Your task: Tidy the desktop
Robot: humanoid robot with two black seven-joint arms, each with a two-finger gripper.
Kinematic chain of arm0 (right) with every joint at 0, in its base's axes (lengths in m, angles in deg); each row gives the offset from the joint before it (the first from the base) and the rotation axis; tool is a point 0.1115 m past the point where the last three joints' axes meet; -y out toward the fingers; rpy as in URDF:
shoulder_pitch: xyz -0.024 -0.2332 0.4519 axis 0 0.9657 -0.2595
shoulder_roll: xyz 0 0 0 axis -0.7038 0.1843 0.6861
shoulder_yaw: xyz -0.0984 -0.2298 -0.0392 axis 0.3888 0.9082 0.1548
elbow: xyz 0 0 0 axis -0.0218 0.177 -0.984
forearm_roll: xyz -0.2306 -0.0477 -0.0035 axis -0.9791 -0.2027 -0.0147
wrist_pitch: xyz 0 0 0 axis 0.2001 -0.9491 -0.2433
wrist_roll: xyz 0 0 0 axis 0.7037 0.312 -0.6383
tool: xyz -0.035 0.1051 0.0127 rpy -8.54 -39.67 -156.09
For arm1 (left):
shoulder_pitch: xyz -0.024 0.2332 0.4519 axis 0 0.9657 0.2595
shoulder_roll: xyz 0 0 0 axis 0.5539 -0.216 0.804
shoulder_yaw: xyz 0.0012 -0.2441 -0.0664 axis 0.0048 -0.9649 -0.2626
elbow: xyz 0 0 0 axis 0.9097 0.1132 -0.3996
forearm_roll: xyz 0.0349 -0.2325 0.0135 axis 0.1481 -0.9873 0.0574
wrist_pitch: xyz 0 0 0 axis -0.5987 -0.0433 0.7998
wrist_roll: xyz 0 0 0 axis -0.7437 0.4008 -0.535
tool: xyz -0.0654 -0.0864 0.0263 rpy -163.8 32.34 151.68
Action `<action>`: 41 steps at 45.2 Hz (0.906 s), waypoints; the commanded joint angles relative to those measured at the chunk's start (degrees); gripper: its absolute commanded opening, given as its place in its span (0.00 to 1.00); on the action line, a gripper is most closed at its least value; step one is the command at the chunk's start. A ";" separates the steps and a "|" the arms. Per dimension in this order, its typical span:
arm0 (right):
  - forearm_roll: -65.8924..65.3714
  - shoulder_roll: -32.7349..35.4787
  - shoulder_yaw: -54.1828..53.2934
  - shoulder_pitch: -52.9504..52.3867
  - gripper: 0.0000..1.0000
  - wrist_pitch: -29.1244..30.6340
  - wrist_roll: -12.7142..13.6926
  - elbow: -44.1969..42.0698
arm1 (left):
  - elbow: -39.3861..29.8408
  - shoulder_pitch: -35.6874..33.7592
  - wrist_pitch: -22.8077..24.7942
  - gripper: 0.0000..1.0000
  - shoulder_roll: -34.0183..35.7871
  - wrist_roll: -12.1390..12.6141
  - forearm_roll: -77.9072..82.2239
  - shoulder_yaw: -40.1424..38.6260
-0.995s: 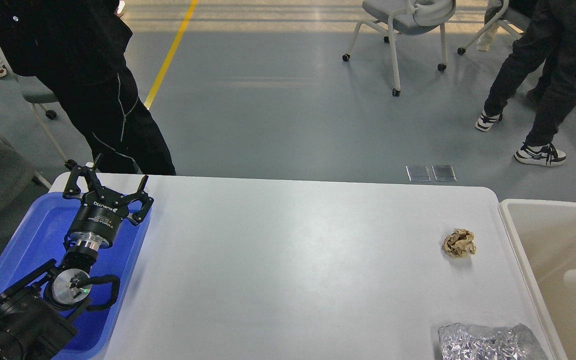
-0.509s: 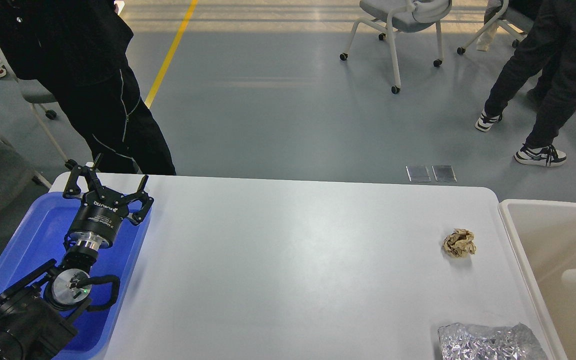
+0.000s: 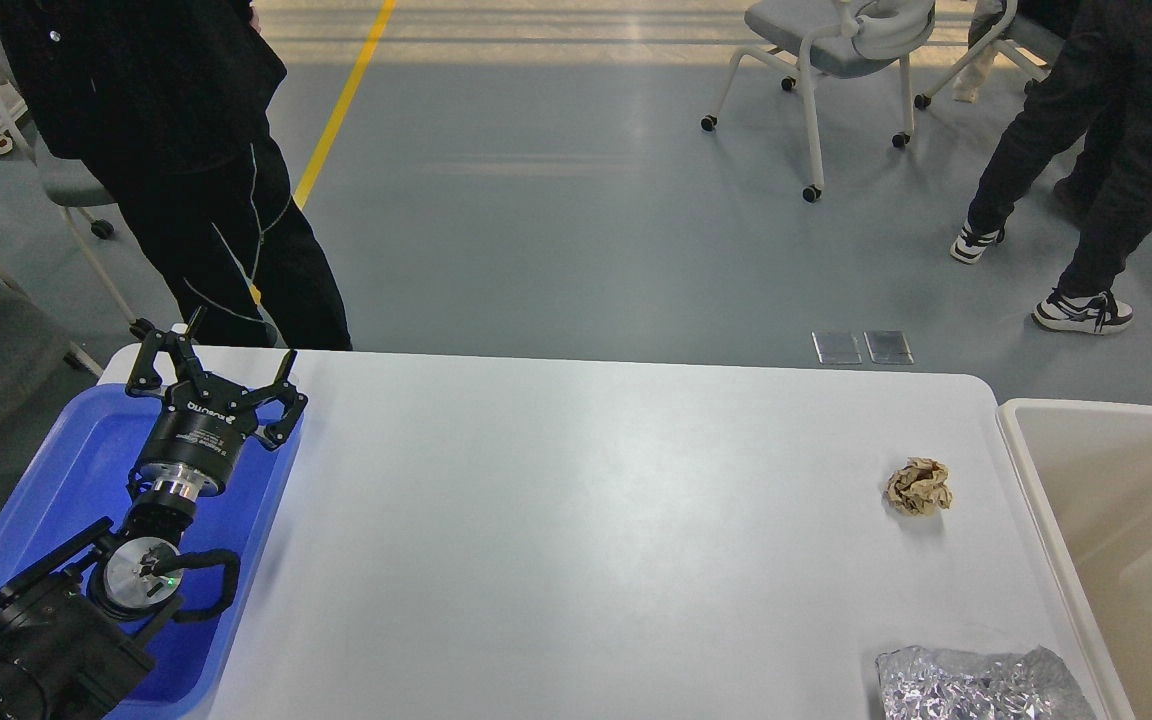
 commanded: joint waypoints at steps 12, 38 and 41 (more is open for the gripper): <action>4.65 0.52 -5.49 -1.15 0.81 0.11 0.03 -0.27 | 0.01 -0.04 0.01 1.00 0.00 0.00 0.04 -0.09; 6.86 13.01 -49.69 5.26 1.00 1.52 -0.85 31.98 | 0.01 -0.03 -0.17 1.00 0.00 0.00 0.04 -0.09; 5.80 12.48 -54.35 6.58 1.00 1.52 -0.85 35.93 | 0.01 0.05 -0.17 1.00 0.00 0.00 -0.05 -0.09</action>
